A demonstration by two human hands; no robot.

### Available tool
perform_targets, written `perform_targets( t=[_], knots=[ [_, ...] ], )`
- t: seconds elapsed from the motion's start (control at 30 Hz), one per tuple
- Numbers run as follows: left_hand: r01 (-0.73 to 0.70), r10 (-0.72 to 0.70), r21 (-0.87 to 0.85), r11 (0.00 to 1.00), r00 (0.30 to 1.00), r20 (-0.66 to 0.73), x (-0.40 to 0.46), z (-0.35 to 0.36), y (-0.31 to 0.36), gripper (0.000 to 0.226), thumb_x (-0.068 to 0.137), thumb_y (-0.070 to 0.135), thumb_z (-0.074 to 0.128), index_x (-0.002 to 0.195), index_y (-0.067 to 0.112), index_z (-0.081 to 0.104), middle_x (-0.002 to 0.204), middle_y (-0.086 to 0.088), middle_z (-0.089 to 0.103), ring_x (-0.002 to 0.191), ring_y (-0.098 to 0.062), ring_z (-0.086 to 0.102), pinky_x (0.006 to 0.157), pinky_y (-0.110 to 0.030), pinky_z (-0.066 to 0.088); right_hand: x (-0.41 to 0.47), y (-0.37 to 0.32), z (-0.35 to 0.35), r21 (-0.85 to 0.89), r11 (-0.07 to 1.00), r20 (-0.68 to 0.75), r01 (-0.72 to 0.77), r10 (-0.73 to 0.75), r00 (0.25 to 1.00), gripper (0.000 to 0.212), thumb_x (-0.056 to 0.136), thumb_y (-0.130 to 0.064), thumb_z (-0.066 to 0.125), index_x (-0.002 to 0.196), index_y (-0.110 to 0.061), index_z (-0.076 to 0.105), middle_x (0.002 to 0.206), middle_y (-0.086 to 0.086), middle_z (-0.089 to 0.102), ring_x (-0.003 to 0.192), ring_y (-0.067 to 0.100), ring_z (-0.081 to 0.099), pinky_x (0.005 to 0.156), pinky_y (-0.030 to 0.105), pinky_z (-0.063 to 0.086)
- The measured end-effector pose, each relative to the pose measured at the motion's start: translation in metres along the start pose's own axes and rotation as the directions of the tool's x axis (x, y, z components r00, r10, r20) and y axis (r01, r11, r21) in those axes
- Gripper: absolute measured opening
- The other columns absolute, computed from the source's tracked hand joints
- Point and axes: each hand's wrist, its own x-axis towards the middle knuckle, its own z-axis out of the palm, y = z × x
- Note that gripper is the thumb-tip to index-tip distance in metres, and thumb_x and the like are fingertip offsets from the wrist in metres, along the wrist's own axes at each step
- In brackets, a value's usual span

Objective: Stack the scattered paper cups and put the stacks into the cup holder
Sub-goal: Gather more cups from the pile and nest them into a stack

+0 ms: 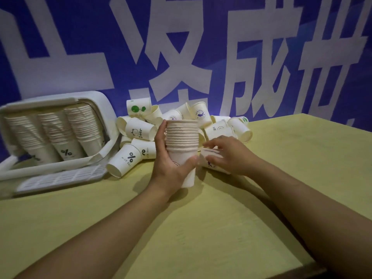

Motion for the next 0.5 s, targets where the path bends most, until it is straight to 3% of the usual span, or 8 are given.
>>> perform_targets(
  t=[0.17,0.3,0.4,0.5],
  knots=[
    [0.046,-0.046,-0.016,0.999,0.999,-0.003,-0.032,-0.032,-0.005,0.1,0.069,0.028,0.077,0.139,0.063,0.013,0.134,0.011,0.051,0.102,0.003,0.063,0.073,-0.009,0.05,-0.003,-0.008,-0.002,-0.238,0.966,0.179,-0.104,0.149,0.973,0.062,0.089,-0.055,0.061,0.145,-0.035,0.041,0.136,0.001,0.057,0.117,0.023,0.053,0.097,0.037,0.046],
    [0.059,-0.065,-0.099,0.993,0.997,-0.051,-0.031,-0.031,0.001,0.104,0.069,0.037,0.079,0.143,0.063,0.011,0.133,0.021,0.048,0.103,0.006,0.063,0.075,-0.014,0.053,-0.005,-0.014,-0.002,-0.338,0.933,0.143,-0.122,0.178,0.974,0.072,0.085,-0.059,0.064,0.147,-0.035,0.035,0.138,0.001,0.056,0.118,0.024,0.055,0.097,0.04,0.049],
    [0.068,-0.073,-0.132,0.989,0.997,-0.035,-0.032,-0.03,0.002,0.102,0.063,0.053,0.076,0.143,0.067,0.015,0.139,0.016,0.051,0.109,-0.001,0.064,0.086,-0.025,0.054,-0.005,-0.012,-0.004,-0.026,0.986,0.001,-0.164,0.164,0.987,0.071,0.086,-0.047,0.07,0.147,-0.034,0.035,0.134,-0.003,0.058,0.113,0.02,0.059,0.09,0.034,0.052],
    [0.083,-0.082,-0.166,0.983,0.997,0.01,-0.033,-0.034,0.0,0.1,0.064,0.05,0.077,0.143,0.066,0.018,0.135,0.02,0.055,0.11,-0.005,0.065,0.085,-0.028,0.057,-0.004,-0.016,-0.008,0.31,0.947,-0.211,-0.084,0.154,0.965,0.076,0.085,-0.032,0.075,0.148,-0.035,0.031,0.121,-0.011,0.051,0.099,0.01,0.059,0.068,0.017,0.049]
  ],
)
